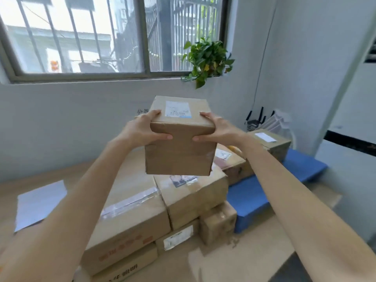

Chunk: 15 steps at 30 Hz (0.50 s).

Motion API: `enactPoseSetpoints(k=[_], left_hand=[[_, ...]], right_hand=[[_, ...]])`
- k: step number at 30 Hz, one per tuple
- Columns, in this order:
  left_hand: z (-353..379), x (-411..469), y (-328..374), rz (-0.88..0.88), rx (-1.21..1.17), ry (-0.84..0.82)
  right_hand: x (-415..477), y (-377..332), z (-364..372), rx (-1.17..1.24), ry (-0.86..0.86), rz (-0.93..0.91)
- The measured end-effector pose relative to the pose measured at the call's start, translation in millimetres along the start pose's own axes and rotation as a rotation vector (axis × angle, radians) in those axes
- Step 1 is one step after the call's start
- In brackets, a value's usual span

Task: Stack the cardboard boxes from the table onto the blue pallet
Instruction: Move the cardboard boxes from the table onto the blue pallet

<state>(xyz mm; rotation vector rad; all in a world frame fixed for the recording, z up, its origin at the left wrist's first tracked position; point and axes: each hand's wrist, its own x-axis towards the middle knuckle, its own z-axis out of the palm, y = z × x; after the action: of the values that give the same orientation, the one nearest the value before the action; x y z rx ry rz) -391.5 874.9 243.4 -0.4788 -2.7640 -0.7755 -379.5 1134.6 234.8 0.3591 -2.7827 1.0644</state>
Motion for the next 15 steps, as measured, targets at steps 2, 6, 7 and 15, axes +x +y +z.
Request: enactPoseSetpoints(k=[2,6,7,15], left_hand=[[36.8,21.9,46.2,0.045,-0.028,-0.03],[109.1,57.5,137.5,0.118,-0.077,-0.059],[126.1,65.1,157.8,0.133,-0.089,-0.064],[238.6,121.9,299.0,0.255,-0.148,-0.161]], right_hand=[[-15.6,43.2,-42.1,-0.044,0.036,0.047],[-49.7,123.9,-122.0,-0.075,0.085,0.136],[-58.7,140.9,-139.4,-0.07,0.098,0.147],[-118.2,267.5,-246.2,-0.015,0.211,0.272]])
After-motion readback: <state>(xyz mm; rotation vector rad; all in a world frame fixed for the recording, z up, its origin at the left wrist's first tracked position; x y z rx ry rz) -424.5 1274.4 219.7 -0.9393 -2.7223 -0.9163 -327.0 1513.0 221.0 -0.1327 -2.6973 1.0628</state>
